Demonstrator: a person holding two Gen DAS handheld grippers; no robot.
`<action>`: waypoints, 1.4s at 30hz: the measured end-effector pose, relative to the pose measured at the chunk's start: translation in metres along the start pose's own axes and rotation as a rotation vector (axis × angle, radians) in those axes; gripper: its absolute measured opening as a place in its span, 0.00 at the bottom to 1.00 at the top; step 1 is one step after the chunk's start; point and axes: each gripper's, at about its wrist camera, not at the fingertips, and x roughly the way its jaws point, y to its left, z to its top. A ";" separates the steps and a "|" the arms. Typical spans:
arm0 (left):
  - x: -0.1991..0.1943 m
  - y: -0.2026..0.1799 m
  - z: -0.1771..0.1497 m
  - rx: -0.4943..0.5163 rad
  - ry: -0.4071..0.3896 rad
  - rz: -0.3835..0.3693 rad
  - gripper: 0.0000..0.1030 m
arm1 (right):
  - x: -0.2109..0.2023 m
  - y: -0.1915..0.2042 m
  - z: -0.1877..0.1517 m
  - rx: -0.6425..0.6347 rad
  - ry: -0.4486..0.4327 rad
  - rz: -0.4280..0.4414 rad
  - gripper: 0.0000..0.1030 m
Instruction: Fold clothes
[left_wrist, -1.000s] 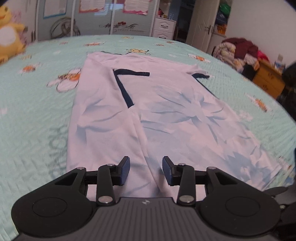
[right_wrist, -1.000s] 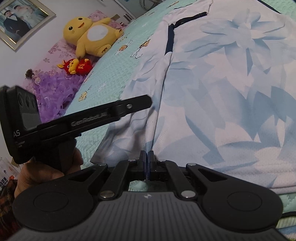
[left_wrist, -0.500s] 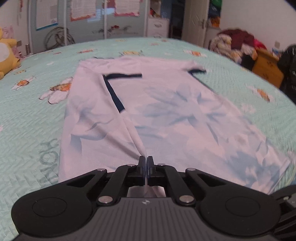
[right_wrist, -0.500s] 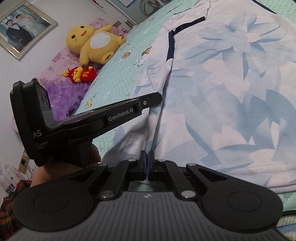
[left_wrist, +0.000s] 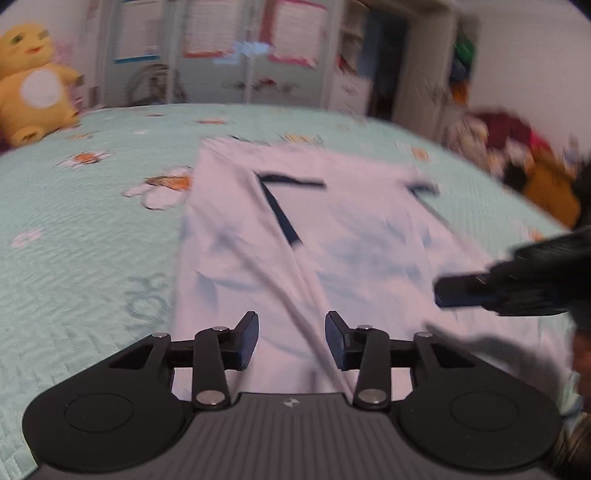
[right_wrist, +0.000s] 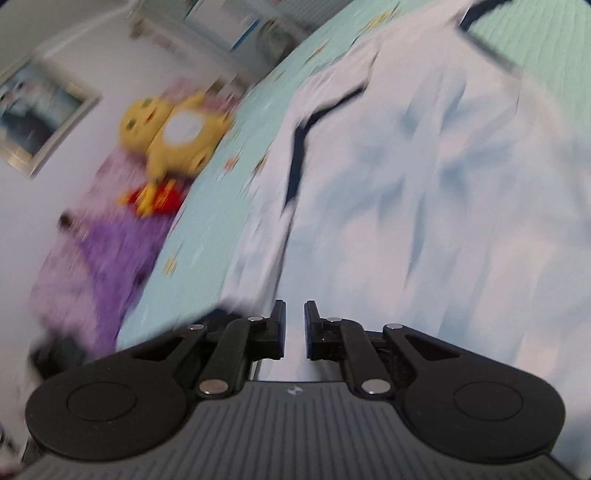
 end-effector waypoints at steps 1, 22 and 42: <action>0.001 0.007 0.005 -0.039 -0.017 -0.001 0.42 | 0.010 -0.002 0.016 0.019 -0.029 -0.022 0.20; 0.063 0.063 0.008 -0.217 -0.002 -0.041 0.40 | 0.195 -0.049 0.156 0.367 -0.234 -0.136 0.00; 0.046 0.069 0.043 -0.281 -0.020 -0.022 0.30 | 0.148 -0.015 0.149 -0.001 -0.306 -0.191 0.25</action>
